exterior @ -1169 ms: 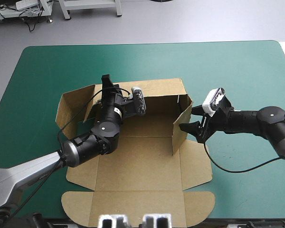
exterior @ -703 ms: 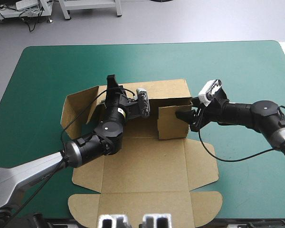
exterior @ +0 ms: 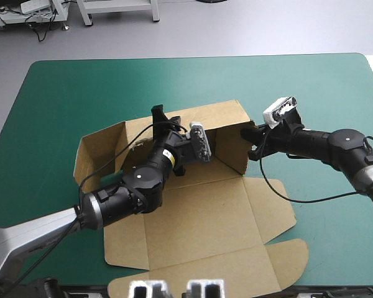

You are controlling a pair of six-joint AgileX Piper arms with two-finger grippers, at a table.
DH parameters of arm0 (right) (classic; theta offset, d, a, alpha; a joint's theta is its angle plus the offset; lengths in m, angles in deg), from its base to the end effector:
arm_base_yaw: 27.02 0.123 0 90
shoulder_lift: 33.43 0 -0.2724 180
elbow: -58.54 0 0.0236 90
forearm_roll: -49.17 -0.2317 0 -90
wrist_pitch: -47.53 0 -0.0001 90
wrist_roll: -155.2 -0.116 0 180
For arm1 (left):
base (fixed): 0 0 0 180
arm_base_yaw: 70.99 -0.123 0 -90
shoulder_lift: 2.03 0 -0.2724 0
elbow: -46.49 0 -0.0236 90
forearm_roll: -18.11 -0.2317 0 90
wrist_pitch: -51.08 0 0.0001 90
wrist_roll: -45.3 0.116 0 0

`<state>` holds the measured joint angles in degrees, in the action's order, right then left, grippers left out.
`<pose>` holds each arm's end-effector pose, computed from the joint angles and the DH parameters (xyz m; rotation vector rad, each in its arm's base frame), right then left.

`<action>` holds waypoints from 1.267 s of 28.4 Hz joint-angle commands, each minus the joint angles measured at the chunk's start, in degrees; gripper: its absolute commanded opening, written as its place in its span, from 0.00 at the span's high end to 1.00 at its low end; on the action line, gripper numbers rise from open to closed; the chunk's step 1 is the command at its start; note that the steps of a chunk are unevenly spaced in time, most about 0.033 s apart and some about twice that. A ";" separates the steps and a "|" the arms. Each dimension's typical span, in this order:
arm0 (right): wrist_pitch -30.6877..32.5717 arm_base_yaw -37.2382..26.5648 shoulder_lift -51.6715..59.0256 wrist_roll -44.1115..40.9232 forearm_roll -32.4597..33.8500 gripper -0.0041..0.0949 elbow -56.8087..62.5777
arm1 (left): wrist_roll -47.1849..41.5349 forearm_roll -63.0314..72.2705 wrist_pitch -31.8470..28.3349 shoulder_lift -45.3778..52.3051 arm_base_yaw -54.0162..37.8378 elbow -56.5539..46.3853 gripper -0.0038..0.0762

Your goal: Fold the box

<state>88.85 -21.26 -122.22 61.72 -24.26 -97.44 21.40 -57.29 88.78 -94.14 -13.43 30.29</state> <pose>0.2799 0.1021 0.2734 -0.7942 1.9602 0.6262 0.2290 -0.2322 0.2990 1.3474 1.5035 0.5495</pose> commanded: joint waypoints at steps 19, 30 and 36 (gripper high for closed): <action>-1.13 0.18 1.61 -37.20 40.70 0.98 -17.10 | -21.10 -2.51 16.23 16.58 11.74 5.70 0.93; 22.15 0.18 1.61 -49.75 55.04 0.98 -30.84 | -9.42 22.22 21.99 23.86 -3.11 10.79 0.93; 29.29 0.18 0.93 -54.02 61.47 0.98 -31.90 | -4.77 33.40 24.00 26.80 -12.95 10.79 0.93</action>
<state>114.31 -21.26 -122.50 9.56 34.09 -127.37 13.86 -27.84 113.44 -69.42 -23.21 39.19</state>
